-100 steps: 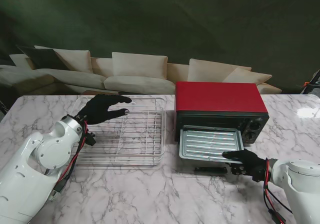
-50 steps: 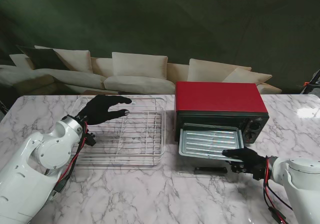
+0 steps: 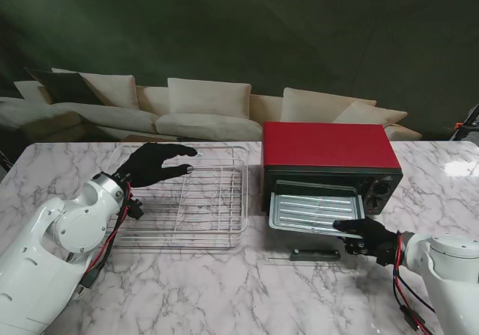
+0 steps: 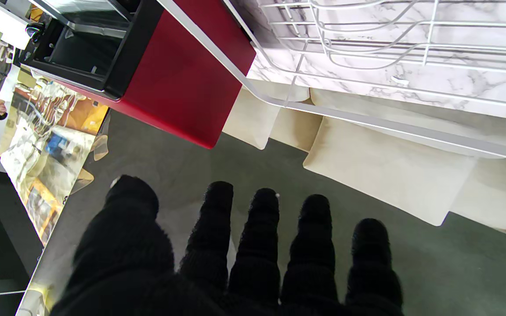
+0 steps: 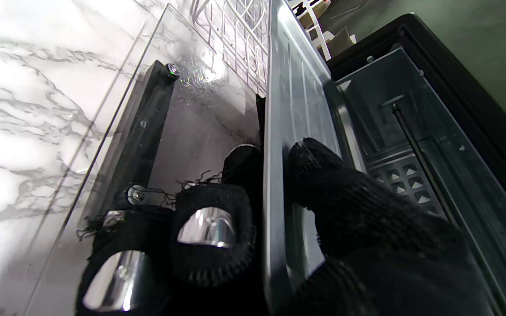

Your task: Slide the trays into the oven

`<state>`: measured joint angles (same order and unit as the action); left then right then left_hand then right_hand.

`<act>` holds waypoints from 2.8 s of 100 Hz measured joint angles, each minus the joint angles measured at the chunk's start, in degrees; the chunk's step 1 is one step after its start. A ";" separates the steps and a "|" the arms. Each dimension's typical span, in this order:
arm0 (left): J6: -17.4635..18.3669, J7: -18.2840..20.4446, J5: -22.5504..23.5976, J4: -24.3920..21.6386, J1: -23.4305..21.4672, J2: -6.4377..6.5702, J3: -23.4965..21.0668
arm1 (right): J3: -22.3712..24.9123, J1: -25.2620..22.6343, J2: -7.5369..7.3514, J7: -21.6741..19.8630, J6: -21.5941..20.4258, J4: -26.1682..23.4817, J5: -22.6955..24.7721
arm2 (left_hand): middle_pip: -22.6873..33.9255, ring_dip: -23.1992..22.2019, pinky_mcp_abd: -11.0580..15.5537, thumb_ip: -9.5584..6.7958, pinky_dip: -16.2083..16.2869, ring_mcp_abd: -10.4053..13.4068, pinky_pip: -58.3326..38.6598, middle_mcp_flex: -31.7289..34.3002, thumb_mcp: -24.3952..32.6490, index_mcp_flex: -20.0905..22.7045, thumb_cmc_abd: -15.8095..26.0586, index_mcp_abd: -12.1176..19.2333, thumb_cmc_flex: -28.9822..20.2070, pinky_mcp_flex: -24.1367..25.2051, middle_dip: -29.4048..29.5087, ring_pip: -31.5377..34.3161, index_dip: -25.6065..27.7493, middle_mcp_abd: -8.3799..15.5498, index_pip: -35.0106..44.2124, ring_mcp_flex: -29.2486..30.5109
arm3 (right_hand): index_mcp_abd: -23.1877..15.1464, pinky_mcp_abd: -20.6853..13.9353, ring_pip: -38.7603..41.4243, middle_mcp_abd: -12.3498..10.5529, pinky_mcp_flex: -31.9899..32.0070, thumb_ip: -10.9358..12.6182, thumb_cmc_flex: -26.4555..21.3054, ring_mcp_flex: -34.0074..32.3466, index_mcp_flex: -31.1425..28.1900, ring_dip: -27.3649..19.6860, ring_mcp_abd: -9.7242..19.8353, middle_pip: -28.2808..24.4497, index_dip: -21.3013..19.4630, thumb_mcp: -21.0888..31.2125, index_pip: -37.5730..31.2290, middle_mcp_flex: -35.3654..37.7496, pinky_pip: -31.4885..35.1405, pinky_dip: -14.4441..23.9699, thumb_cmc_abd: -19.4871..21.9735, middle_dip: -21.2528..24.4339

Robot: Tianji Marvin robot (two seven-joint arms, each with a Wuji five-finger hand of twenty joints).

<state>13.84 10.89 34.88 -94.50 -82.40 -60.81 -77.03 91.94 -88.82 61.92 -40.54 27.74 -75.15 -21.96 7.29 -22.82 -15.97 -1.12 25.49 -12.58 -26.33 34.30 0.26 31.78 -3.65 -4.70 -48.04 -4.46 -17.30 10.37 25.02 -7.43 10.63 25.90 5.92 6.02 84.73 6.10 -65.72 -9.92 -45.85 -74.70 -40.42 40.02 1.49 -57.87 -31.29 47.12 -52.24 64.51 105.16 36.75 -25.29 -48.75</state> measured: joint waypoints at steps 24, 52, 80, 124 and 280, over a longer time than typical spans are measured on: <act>-0.02 0.06 0.05 0.00 0.02 0.03 0.03 | -0.41 0.97 0.39 1.24 -0.03 0.64 -0.01 | 0.00 0.00 -0.01 0.00 0.00 0.00 0.01 0.00 0.00 0.00 0.00 0.00 0.00 0.00 0.00 0.00 0.00 0.00 0.00 0.00 | 0.00 -0.09 0.02 -0.25 -0.01 0.11 0.00 0.00 -0.01 -0.05 0.13 -0.26 -0.38 -0.53 0.01 0.00 0.00 -0.07 0.44 -0.10; -0.33 0.12 -0.01 -0.01 -0.02 0.05 0.18 | -0.72 1.18 1.03 5.54 0.85 -0.10 0.40 | 0.00 0.00 -0.03 0.00 0.00 0.00 0.02 0.00 0.00 0.00 0.00 0.00 0.00 0.00 0.00 0.00 0.00 0.00 0.00 0.00 | -1.41 -0.15 -1.60 -0.30 -0.02 0.14 0.00 0.31 -0.01 -2.29 0.15 -0.44 -1.34 -2.50 0.04 -1.51 0.00 -1.69 1.58 -0.74; -0.46 0.16 0.01 -0.09 -0.13 0.05 0.11 | -0.46 1.19 1.66 7.68 1.81 -0.70 -0.47 | 0.00 0.00 -0.04 0.00 0.00 0.00 0.03 0.00 0.00 0.00 0.00 0.00 0.00 0.00 0.00 0.00 0.00 0.00 0.00 0.00 | -1.46 -0.15 -2.68 -0.29 -0.03 0.14 -0.04 0.31 -0.01 -2.68 0.15 -0.44 -1.85 -2.57 0.04 -1.68 0.00 -2.31 1.60 -0.75; -0.54 0.18 -0.11 -0.04 -0.11 0.05 0.27 | -0.56 2.10 2.82 13.15 4.76 -1.70 -3.18 | 0.00 0.00 -0.06 0.00 0.00 0.00 0.04 0.00 0.00 0.00 0.01 0.00 0.00 0.00 0.00 0.00 0.00 0.00 0.00 0.00 | -0.78 0.41 -5.45 1.12 -0.02 0.18 -0.11 0.33 -0.02 -3.87 -0.86 -0.45 -1.85 -2.57 0.04 -2.95 0.00 -3.06 2.06 0.65; -0.52 -0.01 -0.74 0.35 0.19 0.02 1.04 | -2.40 6.30 5.23 22.89 6.51 -0.13 -6.04 | 0.00 0.00 -0.49 0.00 0.00 -0.02 0.05 0.01 0.00 0.00 0.07 -0.01 -0.01 0.01 -0.01 0.00 0.00 0.00 0.00 0.00 | -0.70 4.83 -14.79 2.44 2.79 0.19 -0.94 0.50 1.98 -5.83 -4.75 1.38 -0.89 -5.76 -0.82 -5.88 -0.42 -3.24 4.54 4.47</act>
<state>13.33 10.88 34.14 -94.15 -82.21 -60.79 -75.99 89.54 -82.52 67.15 -17.65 34.24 -75.28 -27.99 7.29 -22.82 -16.46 -1.12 25.49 -12.60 -26.28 34.31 0.26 31.78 -3.58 -4.71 -48.05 -4.45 -17.31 10.37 25.03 -7.43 10.63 25.90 5.21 10.85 69.94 8.54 -62.93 -9.73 -46.80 -74.19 -38.44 34.19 -3.26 -56.49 -32.18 41.35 -53.06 58.63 104.74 33.52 -20.75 -44.28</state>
